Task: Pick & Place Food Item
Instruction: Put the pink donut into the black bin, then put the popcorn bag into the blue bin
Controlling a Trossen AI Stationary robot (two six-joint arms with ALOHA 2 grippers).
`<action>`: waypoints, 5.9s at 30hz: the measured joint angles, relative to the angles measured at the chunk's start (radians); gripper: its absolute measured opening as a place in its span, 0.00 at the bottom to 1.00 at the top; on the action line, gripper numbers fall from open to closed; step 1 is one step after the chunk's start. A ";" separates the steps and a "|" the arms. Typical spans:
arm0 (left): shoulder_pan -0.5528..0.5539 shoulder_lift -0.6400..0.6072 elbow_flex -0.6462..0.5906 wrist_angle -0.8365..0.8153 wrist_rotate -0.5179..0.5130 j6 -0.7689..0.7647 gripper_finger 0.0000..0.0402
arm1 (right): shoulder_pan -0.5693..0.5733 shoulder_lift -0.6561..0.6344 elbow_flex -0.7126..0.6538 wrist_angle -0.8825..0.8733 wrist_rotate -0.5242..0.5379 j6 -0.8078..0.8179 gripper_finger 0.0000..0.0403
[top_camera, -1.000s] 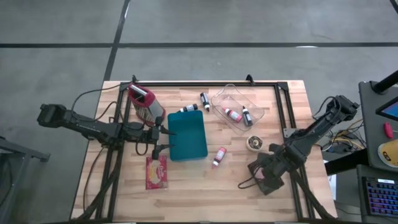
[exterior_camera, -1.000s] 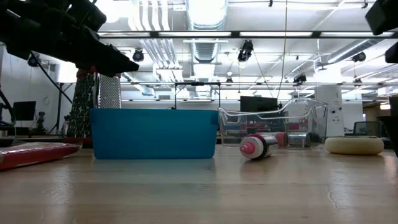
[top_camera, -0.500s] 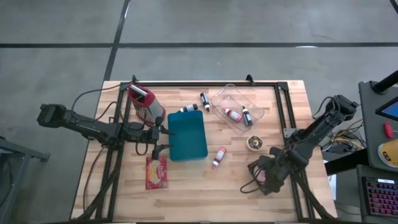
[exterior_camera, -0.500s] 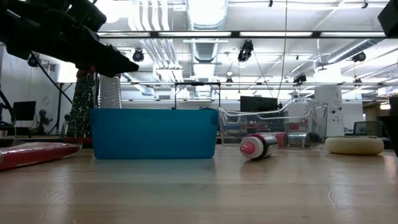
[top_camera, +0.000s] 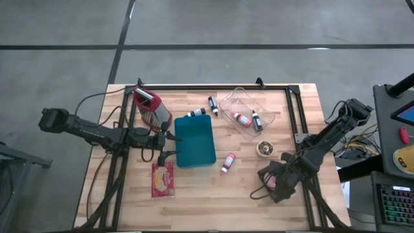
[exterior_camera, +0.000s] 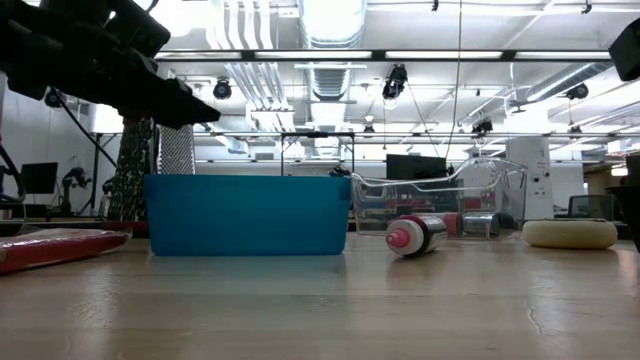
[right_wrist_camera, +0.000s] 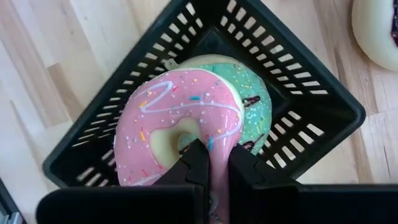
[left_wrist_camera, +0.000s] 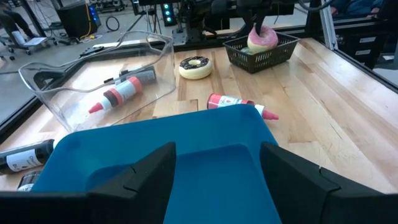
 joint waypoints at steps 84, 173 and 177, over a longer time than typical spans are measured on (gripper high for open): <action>0.000 0.000 -0.013 0.025 0.000 0.002 0.59 | 0.000 -0.001 0.159 -0.158 0.295 -0.193 0.51; -0.175 0.176 0.320 -1.100 0.113 -0.512 0.82 | 0.005 -0.001 0.070 0.386 0.553 -0.724 0.51; -0.159 0.176 0.315 -1.093 0.119 -0.512 0.85 | 0.005 -0.001 0.070 0.386 0.542 -0.724 0.51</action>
